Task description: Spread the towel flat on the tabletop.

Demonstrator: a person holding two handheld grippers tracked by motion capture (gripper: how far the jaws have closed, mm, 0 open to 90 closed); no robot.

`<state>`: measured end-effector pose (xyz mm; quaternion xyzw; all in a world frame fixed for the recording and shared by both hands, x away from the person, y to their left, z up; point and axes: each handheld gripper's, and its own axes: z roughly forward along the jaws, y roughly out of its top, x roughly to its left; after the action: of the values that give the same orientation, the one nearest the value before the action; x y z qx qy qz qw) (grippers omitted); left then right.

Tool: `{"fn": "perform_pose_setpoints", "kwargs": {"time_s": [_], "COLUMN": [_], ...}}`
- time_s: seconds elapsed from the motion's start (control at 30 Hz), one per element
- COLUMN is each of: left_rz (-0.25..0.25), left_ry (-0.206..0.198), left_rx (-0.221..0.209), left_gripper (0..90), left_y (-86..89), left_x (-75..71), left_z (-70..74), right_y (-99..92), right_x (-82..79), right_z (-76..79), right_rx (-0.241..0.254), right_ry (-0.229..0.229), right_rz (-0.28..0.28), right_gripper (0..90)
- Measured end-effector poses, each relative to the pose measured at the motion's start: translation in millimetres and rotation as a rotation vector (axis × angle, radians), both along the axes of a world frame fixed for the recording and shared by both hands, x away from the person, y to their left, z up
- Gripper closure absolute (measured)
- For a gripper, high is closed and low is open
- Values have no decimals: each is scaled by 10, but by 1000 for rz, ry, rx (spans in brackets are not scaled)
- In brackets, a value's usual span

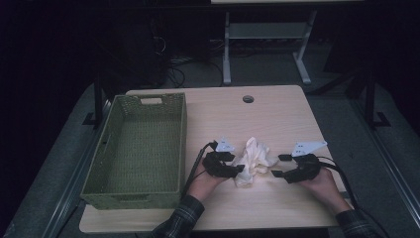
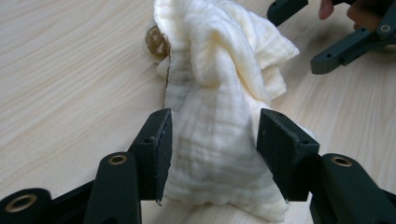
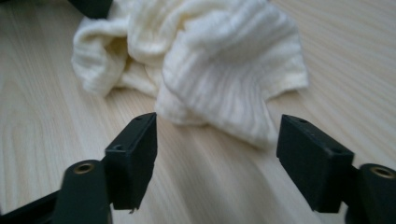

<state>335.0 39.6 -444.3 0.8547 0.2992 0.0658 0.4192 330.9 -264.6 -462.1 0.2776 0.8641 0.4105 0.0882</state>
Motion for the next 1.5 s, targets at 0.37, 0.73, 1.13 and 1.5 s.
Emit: {"fn": "perform_pose_setpoints", "kwargs": {"time_s": [0.37,0.73,1.13,1.5], "left_rz": [-24,30,163,283], "left_ry": [6,-19,-67,-42], "left_rx": [14,-36,-16,80], "left_gripper": [783,847,866,786], "left_y": [3,52,119,136], "left_x": [63,78,245,417], "left_z": [-30,78,154,10], "right_y": [53,-88,-256,-214], "right_x": [185,232,441,781], "right_z": [-3,53,181,57], "right_rx": [42,1,38,3], "right_ry": [17,-6,-56,-31], "right_rz": [33,-5,-68,-141], "right_gripper": [716,890,898,815]}}
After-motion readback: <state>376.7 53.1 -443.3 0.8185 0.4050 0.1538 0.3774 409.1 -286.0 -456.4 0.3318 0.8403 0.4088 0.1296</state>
